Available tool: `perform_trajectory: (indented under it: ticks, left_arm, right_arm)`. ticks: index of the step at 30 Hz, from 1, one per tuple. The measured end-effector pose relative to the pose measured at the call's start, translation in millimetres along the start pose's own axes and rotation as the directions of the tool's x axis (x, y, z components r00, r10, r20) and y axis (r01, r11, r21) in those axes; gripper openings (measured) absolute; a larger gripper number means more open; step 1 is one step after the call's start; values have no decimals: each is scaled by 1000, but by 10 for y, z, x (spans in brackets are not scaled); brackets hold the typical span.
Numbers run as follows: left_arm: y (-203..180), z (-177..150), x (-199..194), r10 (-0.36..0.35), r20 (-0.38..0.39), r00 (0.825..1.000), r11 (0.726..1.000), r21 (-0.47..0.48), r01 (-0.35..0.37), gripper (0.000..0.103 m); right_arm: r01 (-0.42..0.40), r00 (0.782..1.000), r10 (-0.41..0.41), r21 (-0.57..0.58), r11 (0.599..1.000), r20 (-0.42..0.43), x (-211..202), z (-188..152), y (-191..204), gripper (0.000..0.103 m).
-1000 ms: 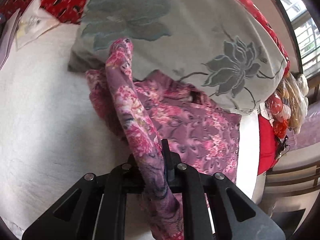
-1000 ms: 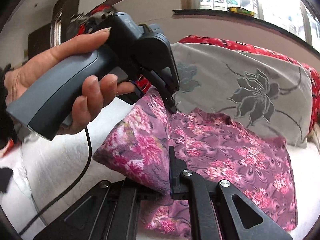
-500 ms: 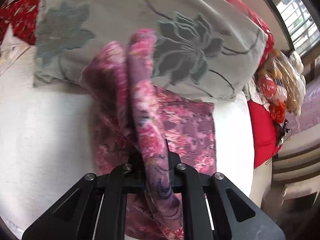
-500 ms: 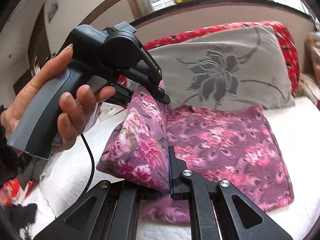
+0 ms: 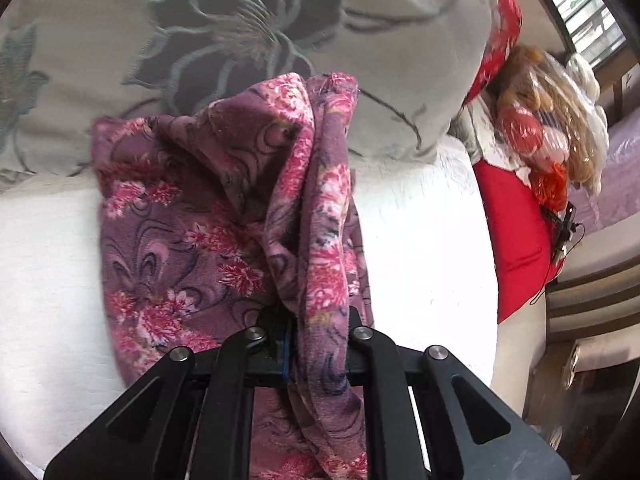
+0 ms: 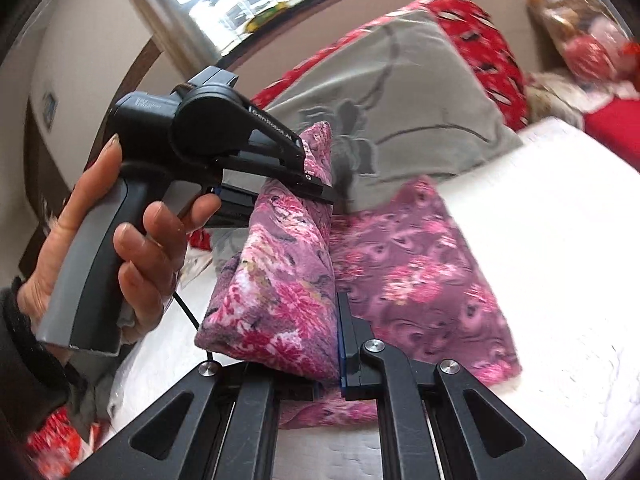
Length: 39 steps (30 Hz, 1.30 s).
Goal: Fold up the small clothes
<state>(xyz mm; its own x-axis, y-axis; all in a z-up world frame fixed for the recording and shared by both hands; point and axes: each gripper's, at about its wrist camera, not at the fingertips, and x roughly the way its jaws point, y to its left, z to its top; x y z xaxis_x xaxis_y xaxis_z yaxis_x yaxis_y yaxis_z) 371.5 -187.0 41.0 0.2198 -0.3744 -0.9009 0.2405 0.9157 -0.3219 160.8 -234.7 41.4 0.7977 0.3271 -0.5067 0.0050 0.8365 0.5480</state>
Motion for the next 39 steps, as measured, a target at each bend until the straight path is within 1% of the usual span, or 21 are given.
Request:
perform_trajectory:
  ticks: [6, 11, 12, 14, 15, 16, 17, 19, 21, 23, 24, 26, 27, 29, 30, 32, 34, 36, 37, 38, 39]
  left_arm:
    - [-87, -13, 359, 15, -63, 998, 1000, -15, -16, 10]
    - [-104, -80, 484, 22, -83, 996, 1000, -3, -22, 19]
    - [-119, -90, 464, 18, -76, 997, 1000, 13, -17, 19]
    - [-127, -117, 349, 9, -46, 999, 999, 52, -6, 20]
    - [-110, -131, 260, -7, -20, 1000, 998, 64, 9, 22]
    - [-70, -145, 139, -22, 14, 1000, 997, 72, 21, 28]
    - [-7, -153, 16, -35, 51, 998, 997, 69, 31, 39]
    - [175, -156, -237, -44, 125, 991, 998, 40, 39, 44]
    - [362, -177, -377, -57, 152, 987, 998, 18, 55, 45]
    - [609, -237, -462, 1, 171, 985, 1000, -1, -1, 45]
    - [709, -269, -467, 24, 174, 984, 1000, -4, -24, 45]
    - [922, -381, -421, 72, 164, 984, 997, -29, -68, 45]
    - [1024, -429, -381, 72, 151, 986, 997, -51, -64, 45]
    - [1222, -539, -277, 35, 115, 993, 993, -118, -21, 45]
    - [1280, -578, -245, 16, 105, 994, 990, -143, -1, 45]
    - [1398, -654, -199, -27, 93, 995, 982, -183, 44, 45]
    - [1454, -684, -214, -38, 99, 994, 981, -185, 56, 45]
    - [1466, -690, -280, -29, 125, 992, 985, -165, 50, 45]
    - [1459, -701, -314, -17, 141, 990, 988, -152, 38, 45]
    - [1450, -708, -318, 17, 154, 988, 990, -142, 6, 47]
    - [1443, -703, -277, 59, 155, 986, 990, -136, -38, 49]
  right_arm:
    - [16, 999, -12, 121, 993, -33, 14, -50, -370, 5]
    - [31, 996, -11, 219, 975, -91, 155, -146, -640, 6]
    - [30, 993, -1, 254, 967, -114, 207, -177, -722, 7]
    - [43, 990, 0, 304, 952, -141, 267, -214, -840, 22]
    - [56, 986, -1, 331, 942, -164, 301, -226, -914, 26]
    - [60, 983, 4, 343, 937, -181, 320, -228, -953, 27]
    - [57, 981, 13, 353, 934, -194, 327, -226, -979, 27]
    - [58, 979, 13, 343, 938, -202, 282, -184, -993, 28]
    - [68, 979, -2, 316, 946, -206, 184, -112, -977, 30]
    - [56, 985, -2, 310, 949, -172, 53, -24, -985, 30]
    - [56, 992, -19, 304, 951, -121, -56, 73, -1000, 30]
    - [52, 998, -43, 293, 955, -35, -158, 300, -1027, 37]
    - [47, 999, -43, 280, 959, -21, -123, 440, -1032, 45]
    - [40, 997, -24, 243, 969, -67, 140, 697, -1004, 49]
    - [22, 993, 5, 225, 974, -119, 354, 802, -989, 49]
    - [64, 982, -28, 193, 979, -185, 717, 917, -957, 49]
    - [129, 956, -89, 128, 983, -279, 1110, 975, -908, 49]
    - [118, 925, -79, 82, 990, -371, 1373, 943, -805, 48]
    - [107, 926, -86, 36, 994, -367, 1412, 959, -731, 29]
    - [108, 937, -107, -17, 994, -334, 1406, 984, -663, 8]
    - [108, 952, -123, -67, 992, -281, 1372, 1012, -604, 7]
